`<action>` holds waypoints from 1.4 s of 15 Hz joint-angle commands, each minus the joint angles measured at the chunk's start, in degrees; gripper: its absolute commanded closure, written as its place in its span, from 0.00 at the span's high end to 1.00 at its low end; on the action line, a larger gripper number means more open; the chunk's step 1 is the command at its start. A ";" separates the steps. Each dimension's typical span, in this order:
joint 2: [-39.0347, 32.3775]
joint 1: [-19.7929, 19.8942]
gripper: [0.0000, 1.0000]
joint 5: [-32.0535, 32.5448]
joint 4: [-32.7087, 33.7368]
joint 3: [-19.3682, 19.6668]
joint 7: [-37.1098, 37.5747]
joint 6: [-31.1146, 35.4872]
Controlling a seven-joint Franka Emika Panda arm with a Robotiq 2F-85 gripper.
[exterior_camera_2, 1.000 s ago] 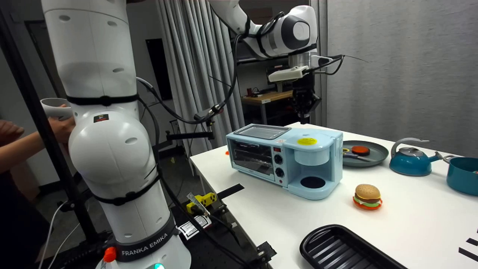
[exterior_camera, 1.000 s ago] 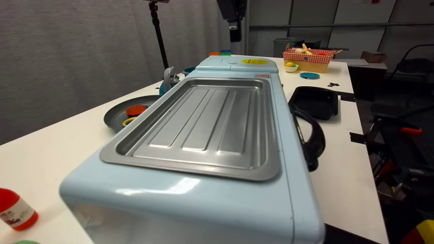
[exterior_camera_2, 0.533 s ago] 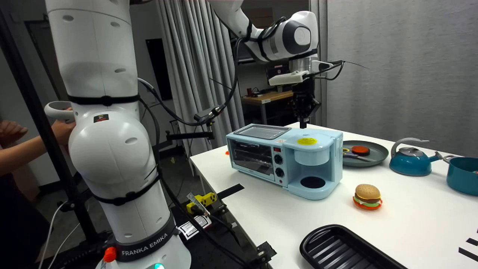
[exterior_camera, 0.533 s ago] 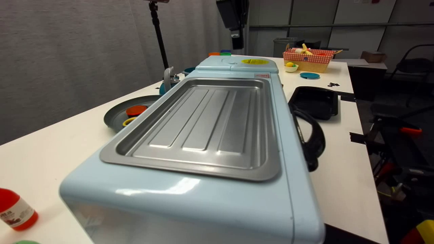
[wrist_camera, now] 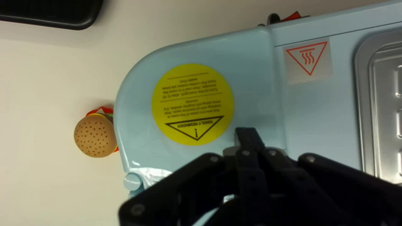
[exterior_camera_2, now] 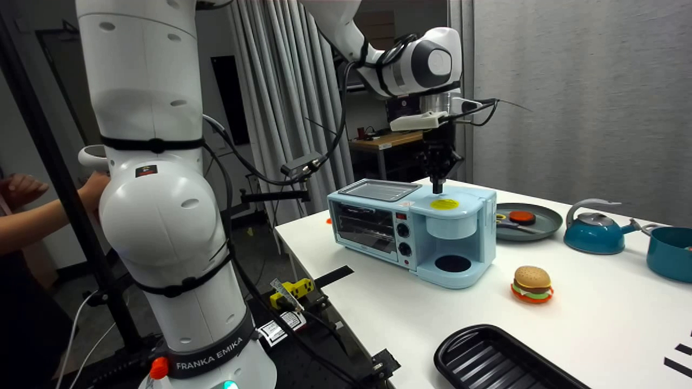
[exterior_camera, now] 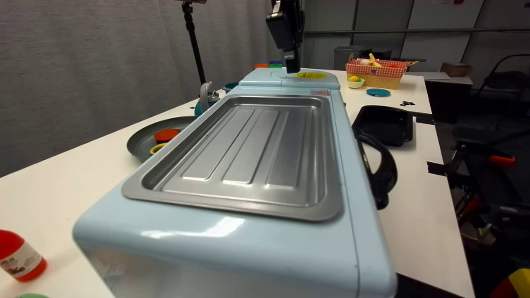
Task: Press the button on top of the breakfast machine
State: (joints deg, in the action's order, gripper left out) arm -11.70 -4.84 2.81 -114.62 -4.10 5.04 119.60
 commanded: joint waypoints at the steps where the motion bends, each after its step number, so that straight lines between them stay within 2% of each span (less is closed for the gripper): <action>1: -1.46 -0.33 0.00 -0.37 1.58 -0.01 0.42 -0.51; 21: -2.18 -0.72 0.00 0.69 4.12 0.17 1.12 -2.07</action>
State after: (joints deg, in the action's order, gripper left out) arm -13.04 -5.01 2.85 -113.71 -4.12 5.04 119.59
